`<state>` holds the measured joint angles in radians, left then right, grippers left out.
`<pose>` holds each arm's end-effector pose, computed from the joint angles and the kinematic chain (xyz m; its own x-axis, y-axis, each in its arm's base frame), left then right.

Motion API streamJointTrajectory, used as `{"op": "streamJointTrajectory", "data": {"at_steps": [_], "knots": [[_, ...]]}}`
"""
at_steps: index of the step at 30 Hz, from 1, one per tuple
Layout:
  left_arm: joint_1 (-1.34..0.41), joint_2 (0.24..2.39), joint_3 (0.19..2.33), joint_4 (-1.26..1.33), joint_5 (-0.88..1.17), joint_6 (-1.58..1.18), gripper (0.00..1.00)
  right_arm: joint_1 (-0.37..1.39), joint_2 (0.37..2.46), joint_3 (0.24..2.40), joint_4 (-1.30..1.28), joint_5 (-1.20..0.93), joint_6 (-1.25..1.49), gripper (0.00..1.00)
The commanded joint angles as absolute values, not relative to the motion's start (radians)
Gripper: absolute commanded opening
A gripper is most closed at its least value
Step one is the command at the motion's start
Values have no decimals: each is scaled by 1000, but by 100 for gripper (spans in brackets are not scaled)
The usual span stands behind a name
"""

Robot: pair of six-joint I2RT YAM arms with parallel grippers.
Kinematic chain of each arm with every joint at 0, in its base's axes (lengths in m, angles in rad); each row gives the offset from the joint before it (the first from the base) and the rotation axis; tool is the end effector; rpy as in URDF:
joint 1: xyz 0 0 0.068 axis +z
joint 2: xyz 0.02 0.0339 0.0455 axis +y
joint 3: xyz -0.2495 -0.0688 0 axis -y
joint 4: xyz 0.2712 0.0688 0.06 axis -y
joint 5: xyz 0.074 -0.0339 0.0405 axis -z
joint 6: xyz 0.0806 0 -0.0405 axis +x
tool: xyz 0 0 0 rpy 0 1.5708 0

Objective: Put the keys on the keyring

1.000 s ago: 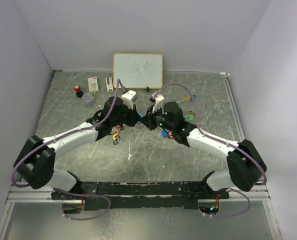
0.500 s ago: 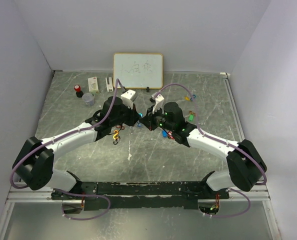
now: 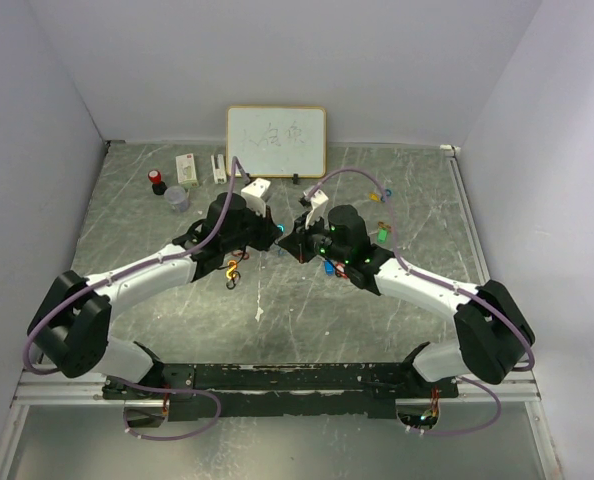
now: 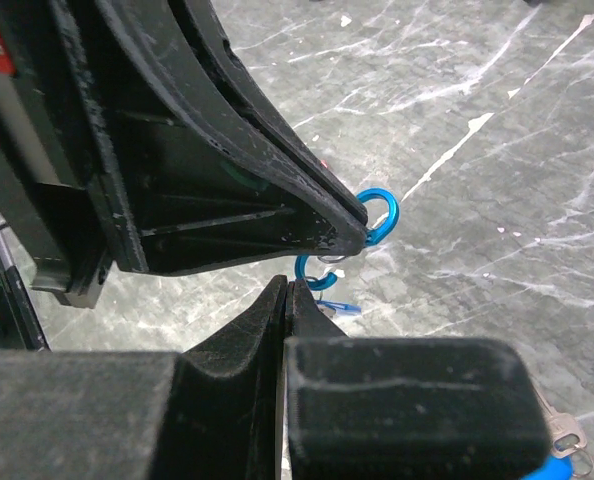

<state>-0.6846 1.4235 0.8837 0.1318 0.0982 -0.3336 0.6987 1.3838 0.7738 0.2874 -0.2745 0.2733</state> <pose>0.2959 -0.2517 0.2112 -0.5193 0.0033 -0.8546 0.5598 0.7568 -0.3373 0.2723 0.2573 0.2044 -0.4540 -0.0421 -0.8900 -0.7202 0.6055 0.3387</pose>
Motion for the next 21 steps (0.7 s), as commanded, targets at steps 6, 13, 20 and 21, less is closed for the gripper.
{"op": "streamJointTrajectory", "data": {"at_steps": [6, 13, 20, 21], "knots": [[-689, 1464, 925, 156, 61, -342, 12, 695, 1350, 759, 298, -267, 271, 0], [-689, 1456, 928, 153, 44, -383, 19, 696, 1359, 756, 295, -257, 275, 0], [-689, 1442, 924, 151, 37, -383, 14, 696, 1344, 744, 279, -185, 290, 0], [-688, 1441, 922, 150, 36, -382, 14, 695, 1341, 745, 272, -171, 291, 0]]}}
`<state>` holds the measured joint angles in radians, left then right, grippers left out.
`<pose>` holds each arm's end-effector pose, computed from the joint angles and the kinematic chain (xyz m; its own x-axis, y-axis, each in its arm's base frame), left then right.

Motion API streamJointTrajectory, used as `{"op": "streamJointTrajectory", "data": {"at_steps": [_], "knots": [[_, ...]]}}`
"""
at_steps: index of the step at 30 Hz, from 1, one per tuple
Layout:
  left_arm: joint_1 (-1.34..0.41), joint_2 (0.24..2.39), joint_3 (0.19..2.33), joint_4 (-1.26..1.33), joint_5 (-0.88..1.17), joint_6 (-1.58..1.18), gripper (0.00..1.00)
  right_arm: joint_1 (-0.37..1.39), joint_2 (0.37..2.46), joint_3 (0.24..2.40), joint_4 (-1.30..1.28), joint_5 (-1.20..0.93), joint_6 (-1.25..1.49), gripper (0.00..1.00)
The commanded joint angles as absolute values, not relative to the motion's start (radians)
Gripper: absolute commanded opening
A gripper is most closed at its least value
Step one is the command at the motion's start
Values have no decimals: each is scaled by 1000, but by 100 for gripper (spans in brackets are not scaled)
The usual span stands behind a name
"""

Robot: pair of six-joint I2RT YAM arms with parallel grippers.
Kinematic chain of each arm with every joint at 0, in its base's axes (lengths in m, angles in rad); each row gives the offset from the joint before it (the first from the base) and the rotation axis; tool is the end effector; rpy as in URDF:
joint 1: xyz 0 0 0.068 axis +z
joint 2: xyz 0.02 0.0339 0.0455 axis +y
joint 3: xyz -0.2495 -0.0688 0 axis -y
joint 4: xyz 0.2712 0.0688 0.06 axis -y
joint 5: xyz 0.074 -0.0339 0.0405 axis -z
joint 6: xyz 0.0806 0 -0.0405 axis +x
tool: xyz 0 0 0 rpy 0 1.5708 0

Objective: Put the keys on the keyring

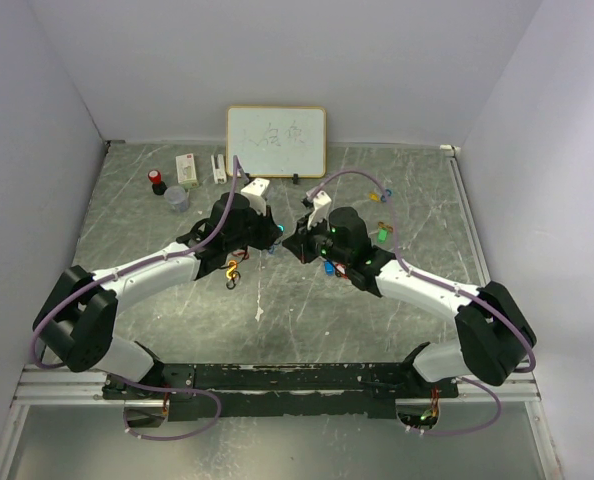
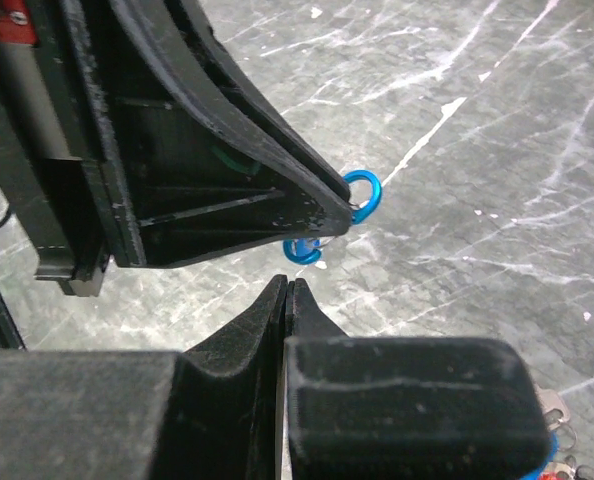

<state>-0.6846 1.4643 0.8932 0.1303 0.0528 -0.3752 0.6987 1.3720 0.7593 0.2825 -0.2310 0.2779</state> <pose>0.3024 -0.2523 0.1996 -0.5525 -0.0214 -0.8332 0.5008 0.7906 -0.3524 0.2724 0.2530 0.2018 -0.4560 -0.0343 -0.8893 -0.6935 0.6400 0.3309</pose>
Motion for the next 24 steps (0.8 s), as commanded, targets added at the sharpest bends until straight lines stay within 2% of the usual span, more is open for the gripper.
{"op": "streamJointTrajectory", "data": {"at_steps": [1, 7, 16, 24], "knots": [[-689, 1441, 923, 149, 36, -383, 14, 696, 1338, 747, 265, -152, 294, 0], [-687, 1446, 920, 150, 32, -388, 13, 692, 1337, 762, 219, -54, 328, 0], [-687, 1462, 926, 148, 27, -394, 23, 690, 1349, 776, 198, -22, 352, 25], [-687, 1480, 922, 166, 38, -399, 28, 665, 1358, 789, 190, -19, 394, 34]]}}
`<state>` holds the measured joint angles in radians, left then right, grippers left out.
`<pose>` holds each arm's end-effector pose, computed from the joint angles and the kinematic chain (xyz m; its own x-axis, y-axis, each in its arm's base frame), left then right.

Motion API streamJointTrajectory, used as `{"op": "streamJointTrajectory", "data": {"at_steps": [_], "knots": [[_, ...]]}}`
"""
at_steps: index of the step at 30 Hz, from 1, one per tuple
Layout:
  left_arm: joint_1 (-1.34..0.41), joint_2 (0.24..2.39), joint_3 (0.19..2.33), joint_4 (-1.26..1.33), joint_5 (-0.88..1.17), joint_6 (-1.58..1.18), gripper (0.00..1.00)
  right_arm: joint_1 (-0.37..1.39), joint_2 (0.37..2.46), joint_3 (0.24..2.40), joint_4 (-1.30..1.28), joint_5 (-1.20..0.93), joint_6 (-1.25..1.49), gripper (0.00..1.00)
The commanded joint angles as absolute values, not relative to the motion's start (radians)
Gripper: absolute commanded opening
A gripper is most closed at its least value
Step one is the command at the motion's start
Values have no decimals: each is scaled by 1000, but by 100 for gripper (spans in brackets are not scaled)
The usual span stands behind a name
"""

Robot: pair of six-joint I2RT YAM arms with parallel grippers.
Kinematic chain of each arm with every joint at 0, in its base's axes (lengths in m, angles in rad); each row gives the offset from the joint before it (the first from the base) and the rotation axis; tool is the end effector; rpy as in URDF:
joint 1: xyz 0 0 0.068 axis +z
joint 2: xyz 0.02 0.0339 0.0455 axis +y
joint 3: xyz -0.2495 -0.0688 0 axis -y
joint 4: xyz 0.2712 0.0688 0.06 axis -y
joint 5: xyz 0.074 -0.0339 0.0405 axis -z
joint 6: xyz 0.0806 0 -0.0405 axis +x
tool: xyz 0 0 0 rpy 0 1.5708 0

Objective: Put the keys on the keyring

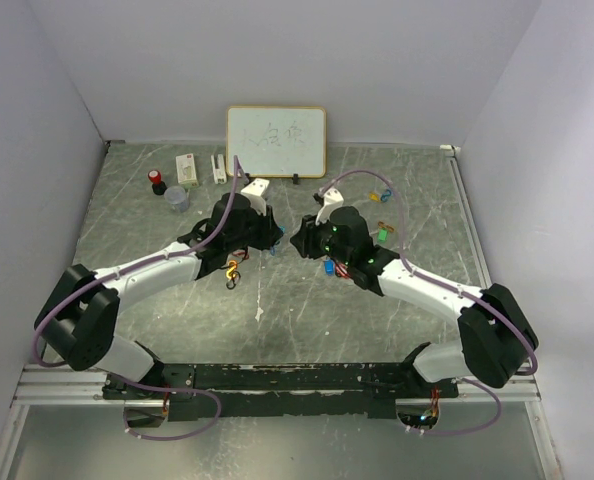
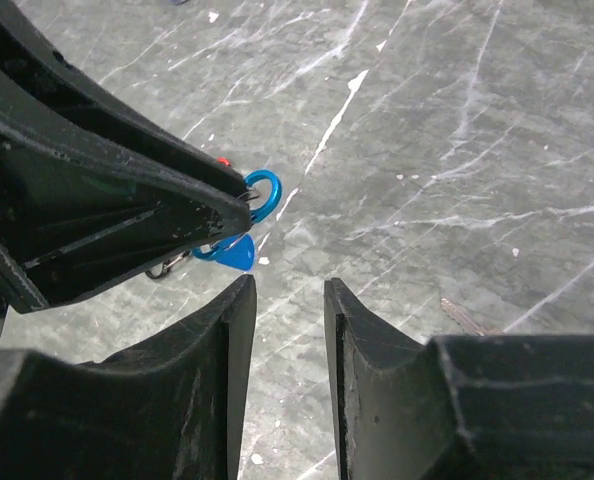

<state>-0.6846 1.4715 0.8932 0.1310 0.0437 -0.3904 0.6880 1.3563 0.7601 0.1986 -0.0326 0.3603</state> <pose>0.3034 -0.2522 0.1969 -0.5619 -0.0321 -0.8266 0.4849 0.7968 -0.3606 0.2822 0.2354 0.1948 -0.5119 0.0354 -0.8583 -0.5102 0.7914 0.3369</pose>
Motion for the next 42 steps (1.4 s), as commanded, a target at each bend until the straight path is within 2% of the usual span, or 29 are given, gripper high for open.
{"op": "streamJointTrajectory", "data": {"at_steps": [1, 9, 19, 33, 42], "knots": [[-687, 1479, 919, 169, 40, -398, 29, 656, 1357, 787, 191, -25, 405, 35], [-686, 1504, 916, 185, 45, -396, 31, 581, 1341, 759, 213, -69, 460, 36], [-686, 1590, 955, 235, 60, -398, 31, 552, 1267, 723, 188, 12, 474, 35], [-686, 1920, 1291, 276, 153, -373, 30, 512, 1034, 667, 71, 209, 485, 35], [-689, 2084, 1435, 434, 241, -379, 30, 499, 930, 637, 25, 222, 480, 35]]}}
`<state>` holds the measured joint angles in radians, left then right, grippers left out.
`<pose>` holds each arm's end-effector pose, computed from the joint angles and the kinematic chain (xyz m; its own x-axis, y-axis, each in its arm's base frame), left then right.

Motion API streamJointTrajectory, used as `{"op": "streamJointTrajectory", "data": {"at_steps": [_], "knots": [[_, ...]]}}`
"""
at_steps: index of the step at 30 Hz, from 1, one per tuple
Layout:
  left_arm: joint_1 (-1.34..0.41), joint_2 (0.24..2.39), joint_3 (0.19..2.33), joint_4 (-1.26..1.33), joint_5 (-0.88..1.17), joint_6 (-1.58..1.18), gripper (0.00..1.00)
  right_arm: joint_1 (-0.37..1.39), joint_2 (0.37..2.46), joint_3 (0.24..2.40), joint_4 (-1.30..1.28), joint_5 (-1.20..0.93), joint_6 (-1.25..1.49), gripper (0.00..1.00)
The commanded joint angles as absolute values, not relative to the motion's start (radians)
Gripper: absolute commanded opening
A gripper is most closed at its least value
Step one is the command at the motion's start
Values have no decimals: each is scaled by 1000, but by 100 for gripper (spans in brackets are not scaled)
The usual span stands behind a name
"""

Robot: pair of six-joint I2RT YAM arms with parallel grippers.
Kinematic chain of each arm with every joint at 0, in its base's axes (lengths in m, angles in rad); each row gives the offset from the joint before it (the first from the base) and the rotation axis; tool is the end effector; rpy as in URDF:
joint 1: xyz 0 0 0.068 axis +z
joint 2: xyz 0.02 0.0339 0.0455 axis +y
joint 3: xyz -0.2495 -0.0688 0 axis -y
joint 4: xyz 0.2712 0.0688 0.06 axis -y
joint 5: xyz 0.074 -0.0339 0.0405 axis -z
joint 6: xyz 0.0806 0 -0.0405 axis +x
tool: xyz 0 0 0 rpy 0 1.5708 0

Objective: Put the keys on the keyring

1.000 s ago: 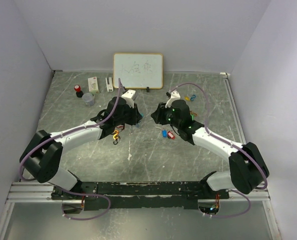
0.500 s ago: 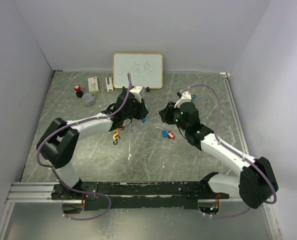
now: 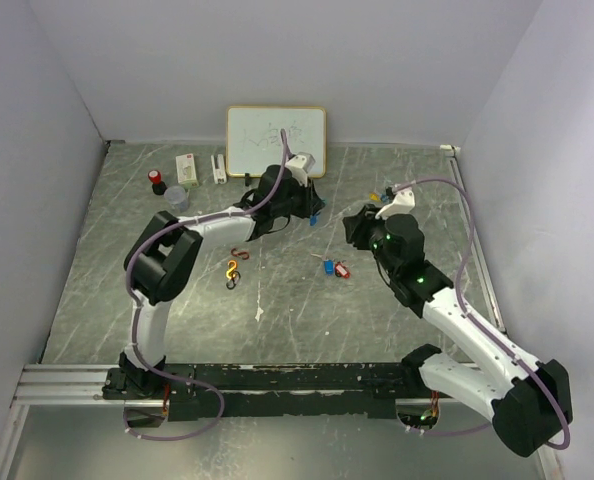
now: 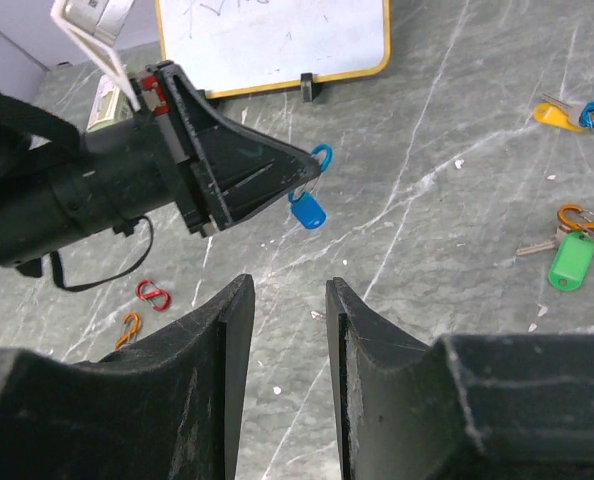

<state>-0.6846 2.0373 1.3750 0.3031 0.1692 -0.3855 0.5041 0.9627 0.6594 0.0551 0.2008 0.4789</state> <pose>0.3994 -0.3435 0.1629 -0.5326 -0.0437 -0.8452 0.5884 0.6988 -0.4069 0.2726 0.1320 0.2570 -0.3310 0.3331 -0.8829 -0.1707 0.8991 0.4032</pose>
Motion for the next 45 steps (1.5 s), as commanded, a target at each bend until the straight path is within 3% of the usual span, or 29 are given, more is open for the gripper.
{"op": "streamJointTrajectory", "data": {"at_steps": [1, 8, 9, 12, 17, 29, 37, 45], "knots": [[-689, 2098, 1446, 447, 249, -379, 30, 499, 925, 633, 25, 218, 481, 35], [-689, 2188, 1488, 580, 308, -399, 34, 472, 902, 631, 15, 205, 490, 35], [-690, 2202, 1493, 596, 315, -400, 41, 472, 899, 629, 15, 204, 491, 35], [-689, 2239, 1506, 651, 314, -408, 75, 472, 887, 627, 15, 200, 492, 35], [-689, 2218, 1494, 686, 280, -393, 85, 472, 884, 627, 14, 193, 491, 35], [-685, 1873, 1194, 516, 8, -411, 82, 472, 975, 646, 27, 152, 481, 35], [-686, 1584, 990, 242, -152, -535, 80, 486, 1292, 761, -53, 57, 442, 36], [-686, 1383, 851, 77, -195, -554, 80, 531, 1485, 844, -113, 152, 460, 36]]}}
